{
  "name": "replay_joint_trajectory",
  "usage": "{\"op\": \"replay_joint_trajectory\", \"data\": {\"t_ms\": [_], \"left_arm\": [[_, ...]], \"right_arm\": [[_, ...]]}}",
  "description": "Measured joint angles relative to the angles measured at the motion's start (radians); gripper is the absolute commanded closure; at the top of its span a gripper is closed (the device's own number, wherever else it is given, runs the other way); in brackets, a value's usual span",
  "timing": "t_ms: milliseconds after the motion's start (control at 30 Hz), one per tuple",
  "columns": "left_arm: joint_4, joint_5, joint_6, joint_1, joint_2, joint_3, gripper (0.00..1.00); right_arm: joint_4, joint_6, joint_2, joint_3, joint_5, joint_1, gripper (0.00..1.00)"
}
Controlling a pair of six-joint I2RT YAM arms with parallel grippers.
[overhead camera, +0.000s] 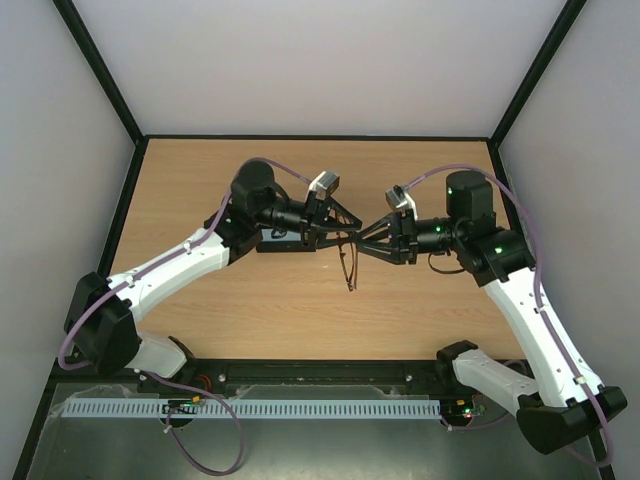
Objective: Organize the sunglasses
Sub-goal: Fold the sunglasses.
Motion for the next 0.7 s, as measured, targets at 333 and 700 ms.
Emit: {"op": "replay_joint_trajectory", "data": {"t_ms": [333, 700], "left_arm": [[0.015, 0.001, -0.009, -0.011, 0.000, -0.001, 0.64], [0.016, 0.000, -0.013, -0.017, 0.002, -0.002, 0.63]], "right_arm": [[-0.024, -0.026, 0.045, 0.001, 0.004, 0.044, 0.69], [-0.034, -0.051, 0.054, 0.011, 0.001, 0.050, 0.81]]}}
